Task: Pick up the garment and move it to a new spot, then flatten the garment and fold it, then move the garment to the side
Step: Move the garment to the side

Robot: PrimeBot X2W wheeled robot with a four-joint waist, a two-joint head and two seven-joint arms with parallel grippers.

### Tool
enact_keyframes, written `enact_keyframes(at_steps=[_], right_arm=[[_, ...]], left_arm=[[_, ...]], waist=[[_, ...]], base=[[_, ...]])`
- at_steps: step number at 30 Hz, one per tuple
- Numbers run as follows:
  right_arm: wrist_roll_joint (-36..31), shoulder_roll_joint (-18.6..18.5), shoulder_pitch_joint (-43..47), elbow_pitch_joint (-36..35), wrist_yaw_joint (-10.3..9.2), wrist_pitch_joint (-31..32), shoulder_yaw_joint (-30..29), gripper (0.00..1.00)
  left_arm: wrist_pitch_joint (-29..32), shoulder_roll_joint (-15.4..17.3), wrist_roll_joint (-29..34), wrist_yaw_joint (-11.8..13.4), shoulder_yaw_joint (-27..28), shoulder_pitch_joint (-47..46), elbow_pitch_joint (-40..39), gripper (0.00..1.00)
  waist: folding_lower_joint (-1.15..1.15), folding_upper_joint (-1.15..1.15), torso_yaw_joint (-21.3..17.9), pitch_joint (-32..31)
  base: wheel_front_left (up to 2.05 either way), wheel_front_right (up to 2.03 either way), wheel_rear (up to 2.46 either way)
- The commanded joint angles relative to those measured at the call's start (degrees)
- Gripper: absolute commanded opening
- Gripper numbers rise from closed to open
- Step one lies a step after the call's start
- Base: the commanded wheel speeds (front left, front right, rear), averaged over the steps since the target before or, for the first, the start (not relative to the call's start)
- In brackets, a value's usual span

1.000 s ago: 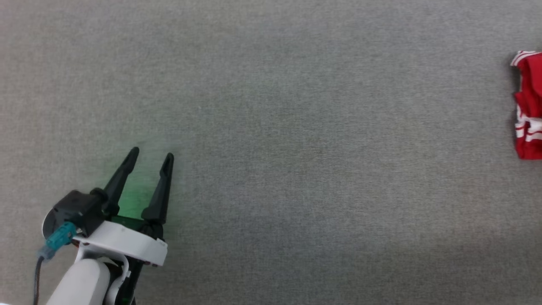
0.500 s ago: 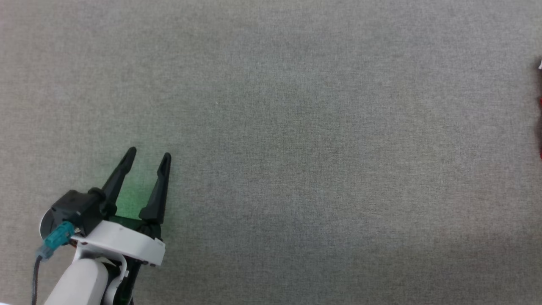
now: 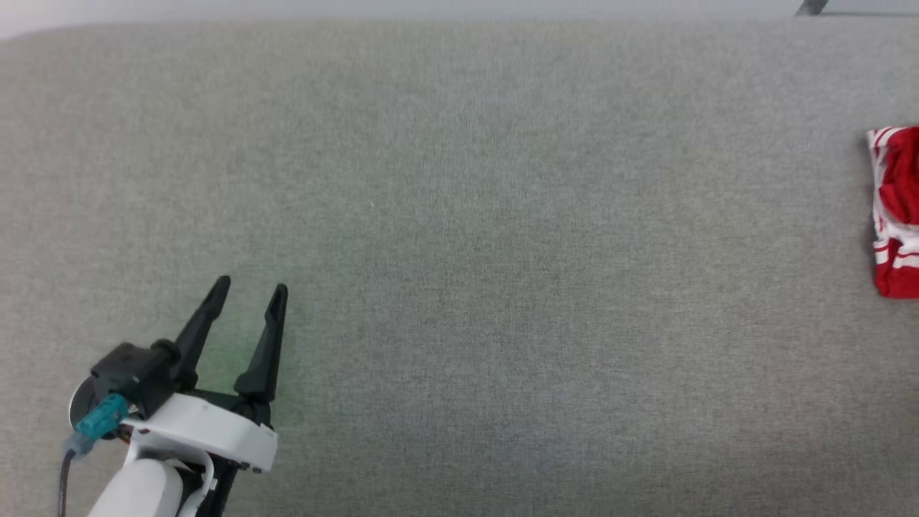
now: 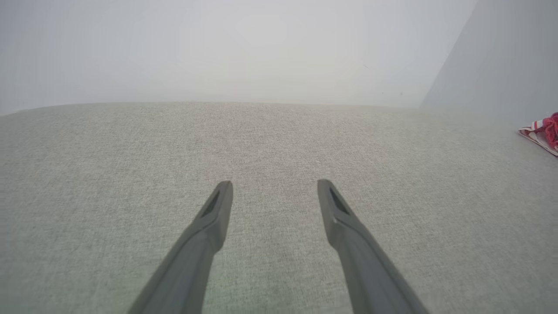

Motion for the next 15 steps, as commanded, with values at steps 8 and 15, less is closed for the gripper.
enact_keyframes(at_steps=[8,15], right_arm=[[4.4,4.02,1.39,0.28,-0.07,-7.63,2.2,1.0],[6.88,8.6,4.55,-0.02,-0.07,-15.32,2.16,1.0]], left_arm=[[-0.52,-0.21,-0.8,0.51,1.39,3.67,0.3,1.0],[-0.61,-0.25,-1.43,1.34,3.22,7.55,0.66,1.0]], waist=[[0.0,0.0,-0.99,-8.63],[0.0,0.0,-1.11,-14.54]], base=[[0.0,0.0,0.0],[0.0,0.0,0.0]])
